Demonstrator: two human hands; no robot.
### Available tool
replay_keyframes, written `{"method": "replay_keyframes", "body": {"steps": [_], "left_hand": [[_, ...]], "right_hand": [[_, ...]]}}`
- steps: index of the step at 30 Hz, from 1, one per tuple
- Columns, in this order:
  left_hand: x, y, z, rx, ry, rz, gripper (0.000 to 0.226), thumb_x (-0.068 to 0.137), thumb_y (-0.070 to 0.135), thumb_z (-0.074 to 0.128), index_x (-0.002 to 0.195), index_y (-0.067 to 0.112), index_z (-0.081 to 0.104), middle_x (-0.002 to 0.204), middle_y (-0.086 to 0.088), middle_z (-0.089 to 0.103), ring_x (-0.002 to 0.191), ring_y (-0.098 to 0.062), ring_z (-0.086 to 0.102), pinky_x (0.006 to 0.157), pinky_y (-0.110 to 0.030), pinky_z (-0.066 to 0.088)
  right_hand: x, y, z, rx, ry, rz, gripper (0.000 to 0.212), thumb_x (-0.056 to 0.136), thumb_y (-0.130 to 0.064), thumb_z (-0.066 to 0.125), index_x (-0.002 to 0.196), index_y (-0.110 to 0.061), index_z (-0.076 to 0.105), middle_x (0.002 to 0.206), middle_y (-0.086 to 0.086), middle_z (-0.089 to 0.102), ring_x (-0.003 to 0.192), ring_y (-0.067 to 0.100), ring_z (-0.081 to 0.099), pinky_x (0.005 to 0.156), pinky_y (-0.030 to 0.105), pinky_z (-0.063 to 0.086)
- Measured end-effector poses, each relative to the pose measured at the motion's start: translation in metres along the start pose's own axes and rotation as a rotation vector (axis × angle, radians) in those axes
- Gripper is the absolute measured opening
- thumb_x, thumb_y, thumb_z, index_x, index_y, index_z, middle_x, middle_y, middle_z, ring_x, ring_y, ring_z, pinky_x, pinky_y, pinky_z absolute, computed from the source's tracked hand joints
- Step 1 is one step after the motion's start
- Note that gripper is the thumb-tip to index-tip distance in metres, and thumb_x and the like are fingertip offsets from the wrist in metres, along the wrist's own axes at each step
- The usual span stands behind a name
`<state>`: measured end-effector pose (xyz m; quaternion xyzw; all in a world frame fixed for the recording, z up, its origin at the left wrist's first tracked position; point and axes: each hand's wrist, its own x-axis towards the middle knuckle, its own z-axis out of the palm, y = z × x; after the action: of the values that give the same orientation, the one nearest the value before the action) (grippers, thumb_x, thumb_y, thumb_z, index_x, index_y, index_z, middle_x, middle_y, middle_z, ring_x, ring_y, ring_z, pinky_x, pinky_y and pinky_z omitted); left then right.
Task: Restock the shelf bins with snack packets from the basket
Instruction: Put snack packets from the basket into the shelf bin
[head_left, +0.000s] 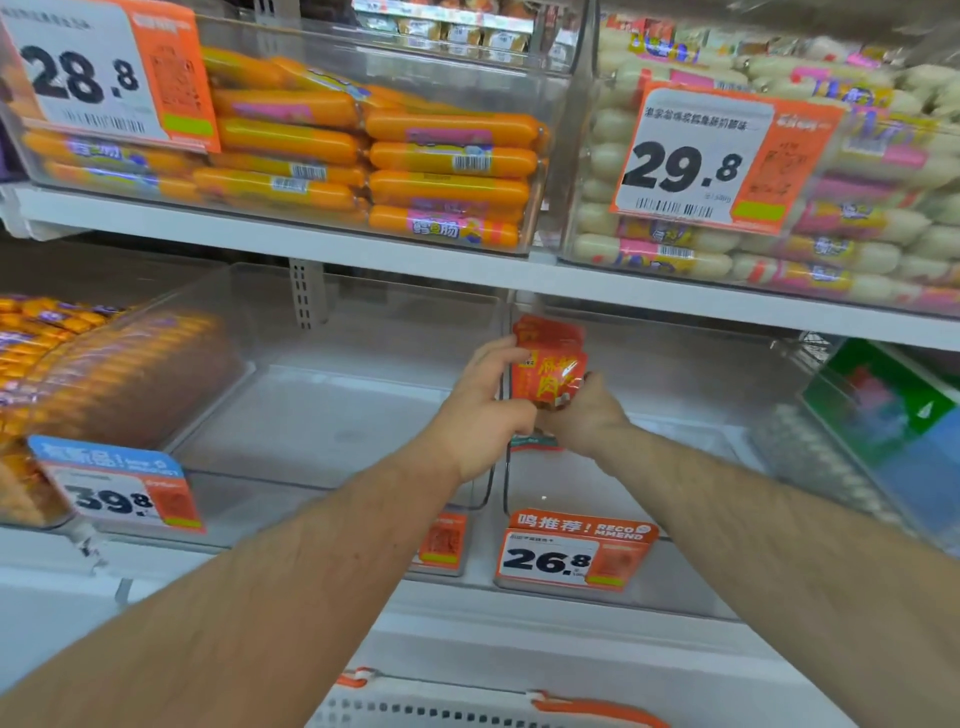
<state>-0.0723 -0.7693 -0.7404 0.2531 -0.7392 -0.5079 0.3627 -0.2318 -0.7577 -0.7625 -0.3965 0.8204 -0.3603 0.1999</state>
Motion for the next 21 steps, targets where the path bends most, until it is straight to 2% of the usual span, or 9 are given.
{"method": "replay_keyframes", "body": {"steps": [2,5,8,12,15,16,18,19,21], "left_hand": [[-0.001,0.001,0.000,-0.004,0.003,-0.005,0.072,0.053,0.016,0.050,0.125,0.020,0.048,0.138,0.012,0.031,0.126,-0.002,0.031,0.094,-0.003,0.029],[-0.003,0.003,-0.001,-0.005,0.004,-0.018,0.072,0.053,0.016,0.051,0.125,0.020,0.048,0.138,0.011,0.031,0.127,-0.005,0.031,0.108,-0.021,0.029],[-0.004,0.004,-0.002,-0.004,-0.008,-0.026,0.072,0.054,0.017,0.052,0.126,0.021,0.047,0.138,0.012,0.032,0.128,-0.006,0.031,0.111,-0.028,0.031],[-0.003,0.005,-0.003,0.029,-0.016,-0.039,0.079,0.057,0.017,0.052,0.136,0.014,0.045,0.141,0.010,0.030,0.128,-0.004,0.030,0.105,-0.020,0.030],[-0.006,0.011,-0.004,0.079,-0.039,-0.035,0.068,0.079,0.006,0.061,0.143,0.012,0.041,0.151,0.005,0.027,0.127,0.000,0.025,0.095,-0.004,0.025],[-0.007,0.015,-0.006,0.121,-0.032,-0.026,0.065,0.084,0.001,0.060,0.146,0.012,0.039,0.154,0.005,0.026,0.127,0.001,0.025,0.093,0.000,0.022],[-0.013,0.021,-0.008,0.249,0.033,-0.001,0.061,0.090,0.009,0.058,0.147,0.017,0.040,0.155,0.005,0.031,0.134,-0.003,0.030,0.100,-0.007,0.021],[-0.020,0.025,-0.009,0.336,0.090,0.036,0.057,0.090,0.017,0.058,0.145,0.019,0.043,0.152,0.004,0.038,0.135,-0.008,0.036,0.103,-0.013,0.025],[-0.040,0.034,-0.007,0.496,0.210,0.162,0.051,0.084,0.030,0.052,0.133,0.019,0.055,0.134,0.002,0.055,0.121,-0.015,0.051,0.100,-0.025,0.039]], "right_hand": [[0.001,0.001,0.000,-0.065,-0.037,-0.015,0.055,0.071,-0.045,0.080,0.116,-0.020,0.058,0.094,0.000,0.068,0.083,0.017,0.064,0.069,0.030,0.051],[0.001,0.003,-0.001,-0.140,-0.114,-0.013,0.034,0.084,-0.044,0.071,0.109,-0.022,0.066,0.088,0.000,0.067,0.075,0.015,0.062,0.061,0.027,0.047],[0.002,0.004,-0.006,-0.069,-0.133,0.058,0.035,0.085,-0.042,0.073,0.107,-0.016,0.066,0.093,0.005,0.068,0.086,0.021,0.065,0.080,0.036,0.057],[-0.007,0.001,-0.020,-0.040,-0.117,0.149,0.030,0.085,-0.037,0.074,0.087,-0.015,0.054,0.093,0.007,0.062,0.095,0.025,0.066,0.090,0.041,0.057],[-0.023,-0.008,-0.035,-0.004,-0.106,0.169,0.037,0.086,-0.039,0.073,0.077,-0.018,0.043,0.082,0.000,0.053,0.094,0.025,0.066,0.088,0.039,0.057],[-0.031,-0.012,-0.040,-0.004,-0.079,0.158,0.037,0.085,-0.041,0.073,0.077,-0.017,0.046,0.081,0.001,0.055,0.091,0.025,0.067,0.085,0.039,0.057],[-0.049,-0.022,-0.051,-0.085,0.061,0.086,0.030,0.083,-0.040,0.071,0.081,-0.012,0.060,0.084,0.006,0.066,0.087,0.027,0.068,0.075,0.036,0.057],[-0.060,-0.028,-0.055,-0.160,0.164,0.016,0.024,0.083,-0.037,0.067,0.085,-0.013,0.066,0.087,0.007,0.069,0.088,0.028,0.067,0.071,0.032,0.053],[-0.093,-0.037,-0.058,-0.253,0.366,-0.195,0.015,0.085,-0.030,0.058,0.087,-0.019,0.067,0.089,0.001,0.070,0.088,0.026,0.063,0.068,0.028,0.045]]}}
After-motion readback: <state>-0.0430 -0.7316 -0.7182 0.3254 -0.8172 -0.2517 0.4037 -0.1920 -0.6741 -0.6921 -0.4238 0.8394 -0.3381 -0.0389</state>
